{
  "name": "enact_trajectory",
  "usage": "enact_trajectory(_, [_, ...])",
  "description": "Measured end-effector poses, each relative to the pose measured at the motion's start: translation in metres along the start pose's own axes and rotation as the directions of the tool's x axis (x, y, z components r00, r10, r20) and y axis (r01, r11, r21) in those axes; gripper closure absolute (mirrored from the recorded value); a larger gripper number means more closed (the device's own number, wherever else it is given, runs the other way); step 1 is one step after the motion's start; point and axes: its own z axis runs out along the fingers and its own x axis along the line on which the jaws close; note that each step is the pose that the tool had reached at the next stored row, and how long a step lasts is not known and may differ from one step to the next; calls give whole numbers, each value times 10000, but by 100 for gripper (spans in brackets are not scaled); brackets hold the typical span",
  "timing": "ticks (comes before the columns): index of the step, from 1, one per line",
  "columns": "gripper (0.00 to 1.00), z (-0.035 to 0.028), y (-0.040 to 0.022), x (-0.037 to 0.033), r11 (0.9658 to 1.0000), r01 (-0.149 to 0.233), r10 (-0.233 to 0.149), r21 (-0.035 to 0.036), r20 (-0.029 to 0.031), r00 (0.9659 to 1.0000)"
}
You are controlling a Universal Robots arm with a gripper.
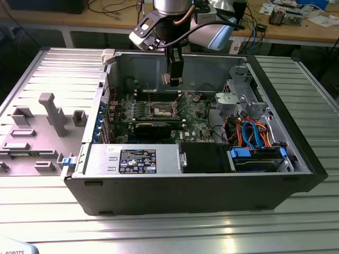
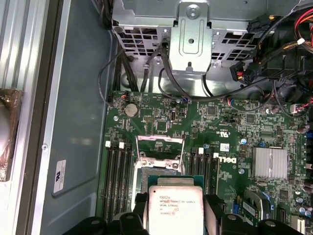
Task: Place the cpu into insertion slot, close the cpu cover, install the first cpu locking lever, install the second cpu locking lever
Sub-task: 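Place the cpu into insertion slot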
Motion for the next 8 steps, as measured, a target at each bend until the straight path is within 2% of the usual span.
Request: enact_trajectory(8, [46, 11, -1, 0, 10000, 1, -1, 1, 1, 10000])
